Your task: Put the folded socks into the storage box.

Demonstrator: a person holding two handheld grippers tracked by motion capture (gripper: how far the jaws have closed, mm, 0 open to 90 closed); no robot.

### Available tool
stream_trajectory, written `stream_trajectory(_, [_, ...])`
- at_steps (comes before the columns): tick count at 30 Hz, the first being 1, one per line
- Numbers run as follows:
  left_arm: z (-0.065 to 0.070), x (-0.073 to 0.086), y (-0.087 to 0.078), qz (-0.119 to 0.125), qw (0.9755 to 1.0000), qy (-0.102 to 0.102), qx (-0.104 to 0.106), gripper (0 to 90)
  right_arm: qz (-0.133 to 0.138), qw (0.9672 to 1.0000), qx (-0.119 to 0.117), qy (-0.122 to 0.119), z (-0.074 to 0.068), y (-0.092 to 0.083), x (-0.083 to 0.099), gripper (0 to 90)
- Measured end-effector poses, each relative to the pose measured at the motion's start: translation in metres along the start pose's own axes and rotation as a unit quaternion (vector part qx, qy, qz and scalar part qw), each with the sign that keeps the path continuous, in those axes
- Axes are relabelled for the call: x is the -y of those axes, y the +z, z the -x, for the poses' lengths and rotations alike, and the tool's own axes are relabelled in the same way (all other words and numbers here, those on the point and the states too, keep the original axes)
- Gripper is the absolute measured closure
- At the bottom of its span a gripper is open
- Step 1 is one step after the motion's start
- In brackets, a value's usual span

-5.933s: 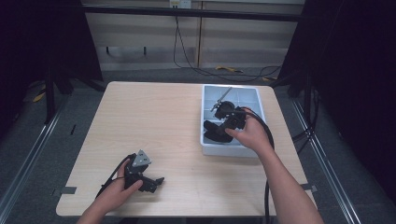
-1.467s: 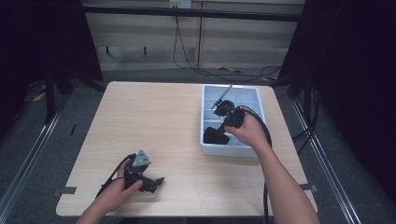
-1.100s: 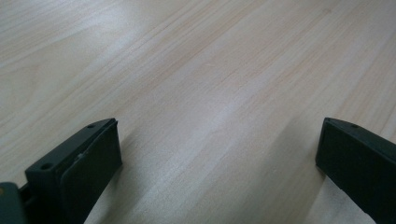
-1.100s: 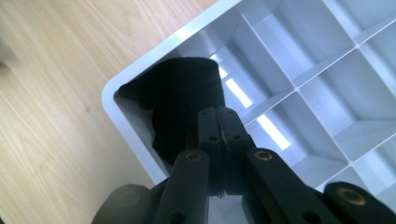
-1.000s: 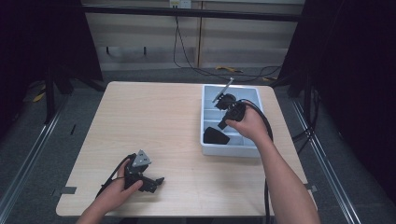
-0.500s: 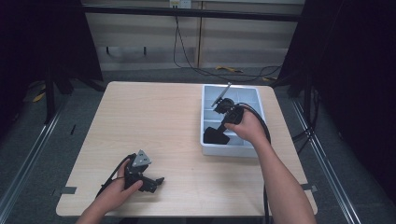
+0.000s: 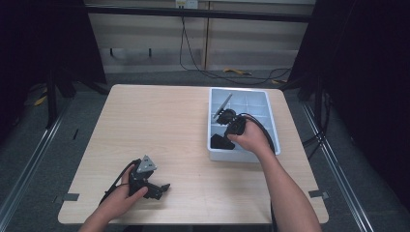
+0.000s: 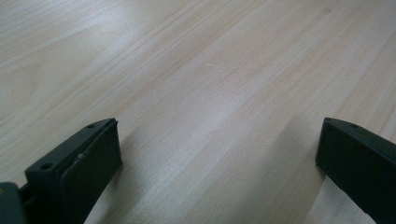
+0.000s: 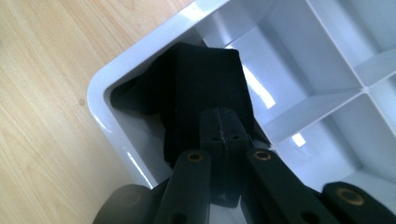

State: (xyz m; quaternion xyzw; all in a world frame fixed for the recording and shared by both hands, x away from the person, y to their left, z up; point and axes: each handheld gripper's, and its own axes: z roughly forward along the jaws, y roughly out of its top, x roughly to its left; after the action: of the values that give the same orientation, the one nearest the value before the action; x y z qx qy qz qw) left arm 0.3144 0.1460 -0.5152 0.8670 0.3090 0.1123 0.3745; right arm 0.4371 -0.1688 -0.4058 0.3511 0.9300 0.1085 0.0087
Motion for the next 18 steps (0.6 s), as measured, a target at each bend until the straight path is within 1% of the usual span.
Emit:
stream_trajectory(1, [0.0, 0.0, 0.0, 0.0, 1.0, 0.0, 0.0, 0.0, 0.0, 1.0, 0.0, 0.0, 0.0, 0.0, 0.0, 90.0])
stream_trajectory(2, [0.0, 0.0, 0.0, 0.0, 1.0, 0.0, 0.0, 0.0, -0.004, 1.0, -0.002, 0.005, -0.001, 0.003, 0.0, 90.0])
stream_trajectory(9, [0.0, 0.0, 0.0, -0.001, 1.0, 0.0, -0.001, 0.0, -0.002, 1.0, -0.007, 0.001, -0.002, 0.012, 0.002, 90.0])
stream_trajectory(10, [0.0, 0.0, 0.0, 0.0, 1.0, -0.003, 0.002, 0.0, -0.004, 1.0, -0.006, 0.001, -0.003, 0.014, 0.002, 90.0])
stream_trajectory(13, [0.0, 0.0, 0.0, 0.0, 1.0, -0.003, 0.001, 0.0, -0.005, 1.0, -0.004, 0.0, -0.004, 0.016, 0.002, 90.0])
stream_trajectory(18, [0.0, 0.0, 0.0, -0.002, 1.0, -0.002, 0.003, 0.0, -0.003, 1.0, -0.009, 0.001, -0.004, 0.022, 0.004, 90.0])
